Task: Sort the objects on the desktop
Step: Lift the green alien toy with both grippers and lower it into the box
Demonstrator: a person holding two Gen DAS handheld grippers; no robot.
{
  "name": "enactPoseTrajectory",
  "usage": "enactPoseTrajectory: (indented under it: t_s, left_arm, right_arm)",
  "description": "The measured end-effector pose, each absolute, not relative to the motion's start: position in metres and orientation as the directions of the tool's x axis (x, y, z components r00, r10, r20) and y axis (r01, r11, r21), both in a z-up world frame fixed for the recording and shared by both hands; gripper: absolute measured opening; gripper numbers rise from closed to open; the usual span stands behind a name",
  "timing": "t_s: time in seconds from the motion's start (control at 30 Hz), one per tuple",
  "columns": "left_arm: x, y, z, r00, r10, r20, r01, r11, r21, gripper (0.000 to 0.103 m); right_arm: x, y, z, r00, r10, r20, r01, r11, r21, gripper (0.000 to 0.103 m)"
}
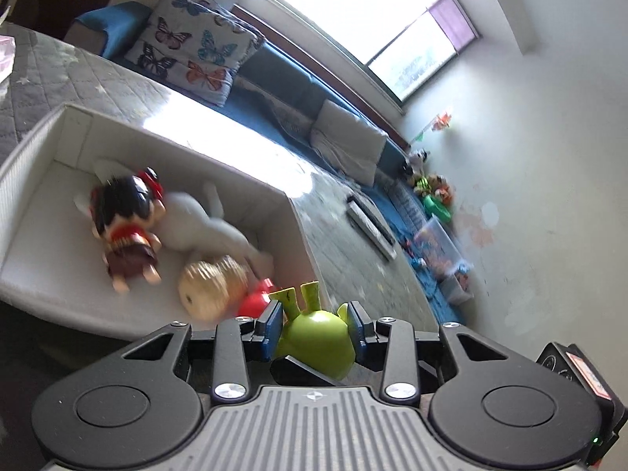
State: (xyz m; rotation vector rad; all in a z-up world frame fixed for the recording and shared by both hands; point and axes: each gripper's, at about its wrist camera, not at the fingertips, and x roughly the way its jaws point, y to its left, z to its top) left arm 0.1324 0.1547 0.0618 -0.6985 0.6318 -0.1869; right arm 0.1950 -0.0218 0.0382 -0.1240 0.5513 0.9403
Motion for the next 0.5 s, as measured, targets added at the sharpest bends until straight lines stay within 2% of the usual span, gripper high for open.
enactPoseTrajectory:
  t_s: [0.5]
  left_arm:
    - [0.197, 0.231, 0.038, 0.814, -0.319, -0.485, -0.128, 0.716, -0.686, 0.038]
  right_arm:
    - [0.269, 0.054, 0.025, 0.408, 0.715, -0.568, -0.792, 0.586, 0.169, 0.049]
